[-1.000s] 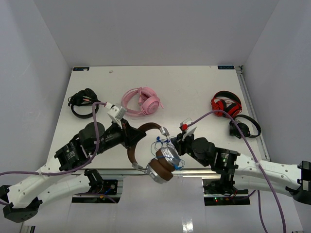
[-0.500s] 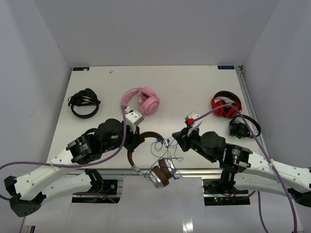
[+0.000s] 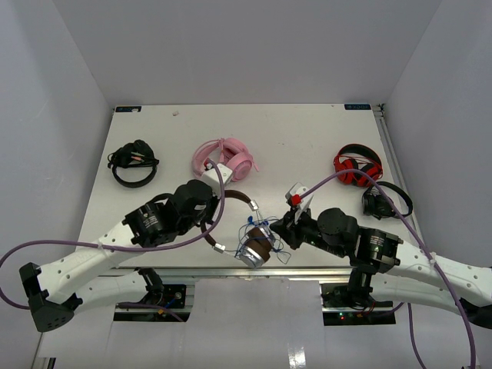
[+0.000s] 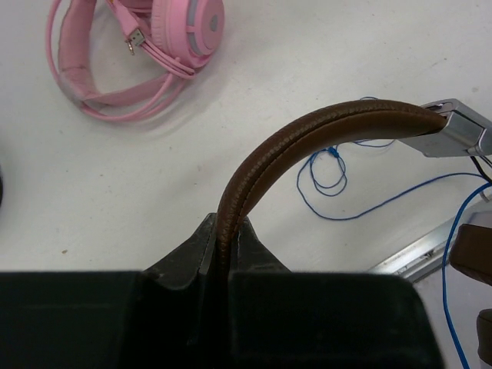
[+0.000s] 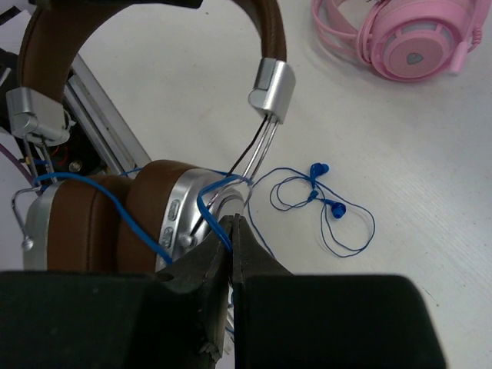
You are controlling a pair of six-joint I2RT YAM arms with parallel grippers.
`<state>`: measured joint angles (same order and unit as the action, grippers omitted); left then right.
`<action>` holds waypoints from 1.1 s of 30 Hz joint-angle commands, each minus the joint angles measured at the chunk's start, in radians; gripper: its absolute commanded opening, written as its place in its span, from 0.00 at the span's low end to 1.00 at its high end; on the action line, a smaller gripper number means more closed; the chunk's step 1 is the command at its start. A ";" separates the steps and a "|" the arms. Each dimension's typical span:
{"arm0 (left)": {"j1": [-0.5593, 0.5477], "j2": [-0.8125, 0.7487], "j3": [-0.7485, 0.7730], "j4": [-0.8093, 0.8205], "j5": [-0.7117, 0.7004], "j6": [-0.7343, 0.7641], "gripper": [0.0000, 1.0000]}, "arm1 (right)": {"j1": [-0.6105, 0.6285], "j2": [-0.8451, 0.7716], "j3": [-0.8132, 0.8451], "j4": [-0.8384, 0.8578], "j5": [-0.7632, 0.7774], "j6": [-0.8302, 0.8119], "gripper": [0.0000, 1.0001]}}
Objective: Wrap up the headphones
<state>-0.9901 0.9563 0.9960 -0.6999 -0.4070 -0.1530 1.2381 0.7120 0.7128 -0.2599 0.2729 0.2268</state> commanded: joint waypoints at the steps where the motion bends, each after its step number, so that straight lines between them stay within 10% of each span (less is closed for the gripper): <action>1: -0.001 0.022 0.055 0.053 -0.089 0.033 0.00 | 0.000 -0.007 0.024 0.001 -0.072 -0.023 0.08; 13: -0.004 0.091 0.062 0.082 -0.312 0.039 0.00 | 0.000 0.042 0.118 -0.031 -0.154 -0.049 0.08; 33: -0.018 0.137 0.035 0.201 -0.258 0.146 0.00 | 0.000 0.168 0.253 -0.031 0.011 -0.114 0.08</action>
<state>-1.0019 1.1330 1.0508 -0.5671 -0.6676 -0.0310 1.2366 0.8688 0.8939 -0.3342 0.2290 0.1441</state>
